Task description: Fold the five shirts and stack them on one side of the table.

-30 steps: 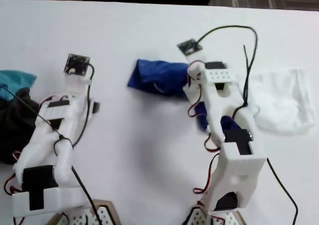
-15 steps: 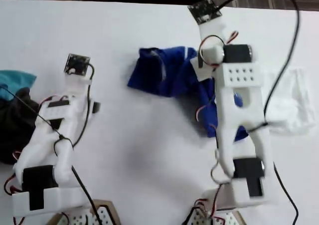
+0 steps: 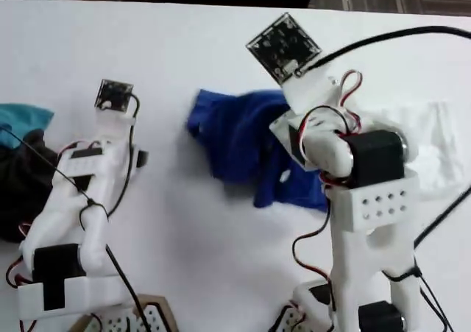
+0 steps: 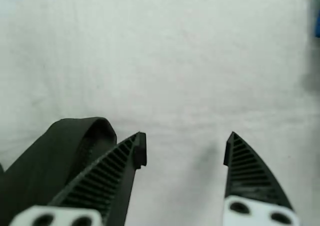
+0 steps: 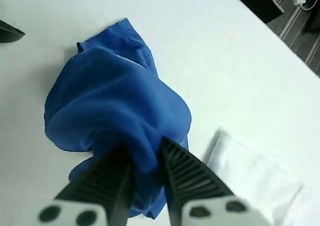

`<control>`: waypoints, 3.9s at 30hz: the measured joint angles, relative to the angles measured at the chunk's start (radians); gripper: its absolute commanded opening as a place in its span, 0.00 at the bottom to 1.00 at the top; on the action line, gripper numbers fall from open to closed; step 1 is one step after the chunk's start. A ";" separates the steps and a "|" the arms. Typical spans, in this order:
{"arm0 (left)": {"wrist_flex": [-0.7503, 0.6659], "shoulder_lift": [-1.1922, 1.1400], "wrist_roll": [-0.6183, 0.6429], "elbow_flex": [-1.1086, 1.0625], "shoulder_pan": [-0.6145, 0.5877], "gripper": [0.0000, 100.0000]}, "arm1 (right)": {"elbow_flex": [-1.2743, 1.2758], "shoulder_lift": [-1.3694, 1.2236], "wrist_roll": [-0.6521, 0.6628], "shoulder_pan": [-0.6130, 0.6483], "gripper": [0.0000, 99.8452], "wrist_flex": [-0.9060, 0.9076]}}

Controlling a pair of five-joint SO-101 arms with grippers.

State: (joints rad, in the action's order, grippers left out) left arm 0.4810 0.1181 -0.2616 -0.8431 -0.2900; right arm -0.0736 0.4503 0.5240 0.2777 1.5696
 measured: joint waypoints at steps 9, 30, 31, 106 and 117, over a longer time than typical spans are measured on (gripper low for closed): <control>0.000 0.000 0.000 0.000 0.000 0.27 | 0.451 -0.147 0.000 -0.230 0.02 -0.560; 0.000 0.000 0.000 0.000 0.000 0.27 | 0.229 -0.394 0.005 -0.264 0.13 -0.255; 0.000 0.000 0.000 0.000 0.000 0.27 | 0.229 -0.368 0.017 -0.233 0.13 -0.216; 0.000 0.000 0.000 0.000 0.000 0.27 | 0.575 -0.519 0.083 0.074 0.02 -0.663; 0.000 0.000 0.000 0.000 0.000 0.27 | 0.204 -0.362 -0.074 0.075 0.02 -0.354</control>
State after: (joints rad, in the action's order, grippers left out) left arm 0.4810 0.1181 -0.2616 -0.8431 -0.2900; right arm 0.1304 0.0882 0.4503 0.3529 1.2152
